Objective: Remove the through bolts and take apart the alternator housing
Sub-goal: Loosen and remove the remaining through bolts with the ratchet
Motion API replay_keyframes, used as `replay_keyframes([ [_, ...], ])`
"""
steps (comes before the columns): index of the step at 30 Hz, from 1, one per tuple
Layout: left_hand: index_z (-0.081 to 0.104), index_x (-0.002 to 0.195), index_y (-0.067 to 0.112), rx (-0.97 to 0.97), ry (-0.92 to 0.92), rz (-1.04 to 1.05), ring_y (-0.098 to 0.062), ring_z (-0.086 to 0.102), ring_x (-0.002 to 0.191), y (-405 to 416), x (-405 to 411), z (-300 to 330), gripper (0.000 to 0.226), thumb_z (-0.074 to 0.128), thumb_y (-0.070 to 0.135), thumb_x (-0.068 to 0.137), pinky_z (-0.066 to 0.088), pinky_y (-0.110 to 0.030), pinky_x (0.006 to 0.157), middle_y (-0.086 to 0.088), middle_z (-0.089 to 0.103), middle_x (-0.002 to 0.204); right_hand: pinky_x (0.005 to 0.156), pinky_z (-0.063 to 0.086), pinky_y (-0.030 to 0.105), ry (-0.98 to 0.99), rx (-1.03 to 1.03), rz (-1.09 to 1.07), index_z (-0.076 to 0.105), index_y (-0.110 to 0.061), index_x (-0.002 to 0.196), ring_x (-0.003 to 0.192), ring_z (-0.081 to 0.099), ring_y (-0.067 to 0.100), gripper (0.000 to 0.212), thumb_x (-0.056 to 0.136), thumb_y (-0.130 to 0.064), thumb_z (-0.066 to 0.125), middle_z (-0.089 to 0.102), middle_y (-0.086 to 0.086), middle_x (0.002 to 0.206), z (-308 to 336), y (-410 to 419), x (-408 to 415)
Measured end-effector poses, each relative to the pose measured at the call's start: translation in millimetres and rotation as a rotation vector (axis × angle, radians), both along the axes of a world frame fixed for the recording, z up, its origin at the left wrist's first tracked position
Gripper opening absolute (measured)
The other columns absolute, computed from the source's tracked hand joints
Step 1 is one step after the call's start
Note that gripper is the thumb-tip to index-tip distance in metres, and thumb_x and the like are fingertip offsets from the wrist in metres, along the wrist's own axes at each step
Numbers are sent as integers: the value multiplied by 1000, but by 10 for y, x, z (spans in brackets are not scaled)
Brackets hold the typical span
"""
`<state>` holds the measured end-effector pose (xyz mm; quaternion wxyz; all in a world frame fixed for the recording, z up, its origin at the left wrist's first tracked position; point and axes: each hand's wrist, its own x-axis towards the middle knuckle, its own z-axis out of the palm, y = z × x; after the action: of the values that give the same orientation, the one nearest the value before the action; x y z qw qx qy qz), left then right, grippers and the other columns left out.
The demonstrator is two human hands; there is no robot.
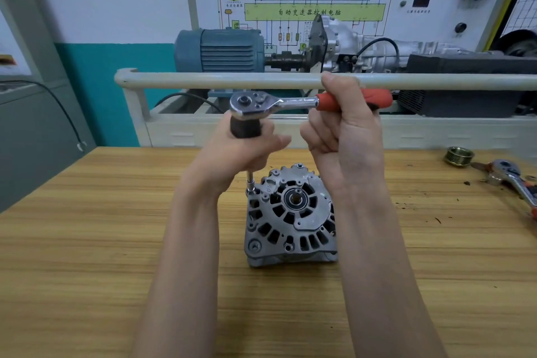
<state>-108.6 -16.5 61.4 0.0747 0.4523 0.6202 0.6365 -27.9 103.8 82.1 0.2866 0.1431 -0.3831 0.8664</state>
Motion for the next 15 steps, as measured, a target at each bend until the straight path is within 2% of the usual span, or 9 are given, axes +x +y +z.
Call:
replay_keyframes([
  [2, 43, 45, 24, 137, -72, 250, -12, 29, 40, 139, 27, 11, 39, 65, 14, 76, 27, -23, 44, 6, 35, 43, 34, 16, 14, 22, 9, -70, 29, -17, 62, 30, 15, 5, 43, 91, 2, 54, 23, -8, 36, 3, 3, 10],
  [4, 41, 53, 15, 264, -140, 490, -15, 27, 45, 286, 75, 15, 37, 62, 6, 81, 25, -26, 47, 1, 33, 47, 35, 18, 14, 35, 33, -167, 33, -15, 63, 30, 17, 5, 41, 91, 4, 55, 28, -8, 37, -14, -36, 36],
  [6, 42, 58, 9, 305, -156, 582, -17, 25, 49, 358, 120, 10, 30, 61, 3, 81, 23, -28, 48, -2, 31, 51, 36, 20, 15, 49, 61, -230, 37, -14, 64, 30, 19, 5, 37, 91, 3, 56, 32, -9, 37, -29, -77, 64],
  [8, 42, 54, 10, 254, -109, 510, -15, 26, 45, 297, 75, -2, 32, 63, 7, 77, 24, -24, 46, -1, 32, 48, 36, 20, 15, 51, 70, -239, 37, -14, 64, 30, 19, 5, 38, 91, 3, 57, 30, -9, 37, -35, -74, 85],
  [12, 50, 52, 18, 92, 90, 52, -16, 35, 42, 12, -24, 3, 28, 69, 18, 72, 34, -23, 46, 5, 40, 45, 34, 18, 14, 6, 107, -80, 28, -18, 63, 29, 16, 5, 44, 92, 2, 55, 27, -10, 36, -13, 38, 93],
  [15, 51, 51, 23, 101, 111, -75, -13, 36, 38, -60, -27, -4, 26, 66, 18, 72, 33, -21, 43, 6, 40, 43, 32, 17, 13, -9, 164, 65, 27, -20, 61, 28, 17, 4, 45, 92, 0, 53, 28, -11, 34, -2, 85, 66],
])
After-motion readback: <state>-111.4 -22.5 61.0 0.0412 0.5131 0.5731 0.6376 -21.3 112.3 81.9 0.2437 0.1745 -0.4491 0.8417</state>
